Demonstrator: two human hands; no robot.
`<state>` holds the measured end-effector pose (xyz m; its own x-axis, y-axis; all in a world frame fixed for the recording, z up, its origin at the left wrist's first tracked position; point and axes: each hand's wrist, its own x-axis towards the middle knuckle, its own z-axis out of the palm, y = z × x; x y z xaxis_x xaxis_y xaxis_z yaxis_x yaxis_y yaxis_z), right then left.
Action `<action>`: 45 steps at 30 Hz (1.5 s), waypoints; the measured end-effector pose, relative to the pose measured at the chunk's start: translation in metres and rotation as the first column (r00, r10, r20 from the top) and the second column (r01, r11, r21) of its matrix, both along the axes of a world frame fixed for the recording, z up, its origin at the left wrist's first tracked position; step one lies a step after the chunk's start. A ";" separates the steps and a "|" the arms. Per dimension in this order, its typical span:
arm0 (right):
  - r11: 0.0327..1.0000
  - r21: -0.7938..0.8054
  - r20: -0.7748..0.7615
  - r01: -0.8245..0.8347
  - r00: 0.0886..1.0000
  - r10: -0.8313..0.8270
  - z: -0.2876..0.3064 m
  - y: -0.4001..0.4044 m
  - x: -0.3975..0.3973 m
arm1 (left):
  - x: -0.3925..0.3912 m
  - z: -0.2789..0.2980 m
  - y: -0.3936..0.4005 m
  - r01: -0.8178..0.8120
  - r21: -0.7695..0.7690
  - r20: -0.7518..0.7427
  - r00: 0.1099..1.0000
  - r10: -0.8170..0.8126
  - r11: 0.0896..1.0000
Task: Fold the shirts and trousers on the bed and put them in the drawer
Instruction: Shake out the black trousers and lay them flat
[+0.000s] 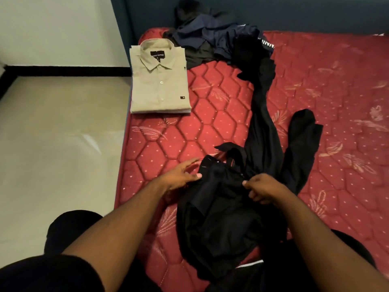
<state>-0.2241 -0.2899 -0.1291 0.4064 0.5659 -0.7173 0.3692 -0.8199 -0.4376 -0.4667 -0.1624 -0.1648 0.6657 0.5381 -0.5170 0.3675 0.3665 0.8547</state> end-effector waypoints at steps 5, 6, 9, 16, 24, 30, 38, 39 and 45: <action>0.861 0.508 0.349 0.010 0.912 -0.217 0.023 0.056 0.016 | 0.018 -0.013 0.006 0.009 -0.036 0.017 1.000 -0.008 0.999; 0.824 0.566 0.296 0.032 0.925 -0.239 0.023 0.069 0.017 | 0.016 -0.013 0.007 0.018 -0.044 0.030 0.999 -0.016 0.999; 0.848 0.522 0.146 0.095 0.969 -0.199 0.004 0.102 0.025 | 0.008 -0.013 0.005 0.106 0.041 0.043 0.993 -0.108 0.993; 0.961 0.277 0.206 -0.020 0.978 -0.039 -0.030 0.110 0.038 | -0.004 0.003 -0.002 0.267 0.200 -0.078 0.964 -0.256 0.943; 0.972 0.163 0.439 -0.168 0.895 0.081 -0.012 0.098 0.009 | -0.011 0.002 -0.013 0.222 0.546 -0.394 0.919 0.013 0.808; 0.864 0.479 0.298 -0.154 0.955 0.005 0.054 0.094 -0.014 | -0.005 0.055 -0.036 -0.153 0.564 0.114 0.988 0.108 0.811; 0.465 0.841 0.058 -0.277 0.900 0.431 0.226 0.083 -0.039 | -0.011 0.210 -0.036 -0.266 0.684 0.441 0.892 -0.094 0.679; 0.505 0.756 0.166 -0.418 0.867 0.469 0.219 0.079 -0.042 | -0.015 0.209 -0.038 -0.223 0.690 0.401 0.910 -0.107 0.689; 0.643 0.685 0.234 -0.343 0.939 0.252 0.113 0.031 -0.077 | -0.036 0.121 -0.084 -0.208 0.612 0.188 0.975 0.115 0.763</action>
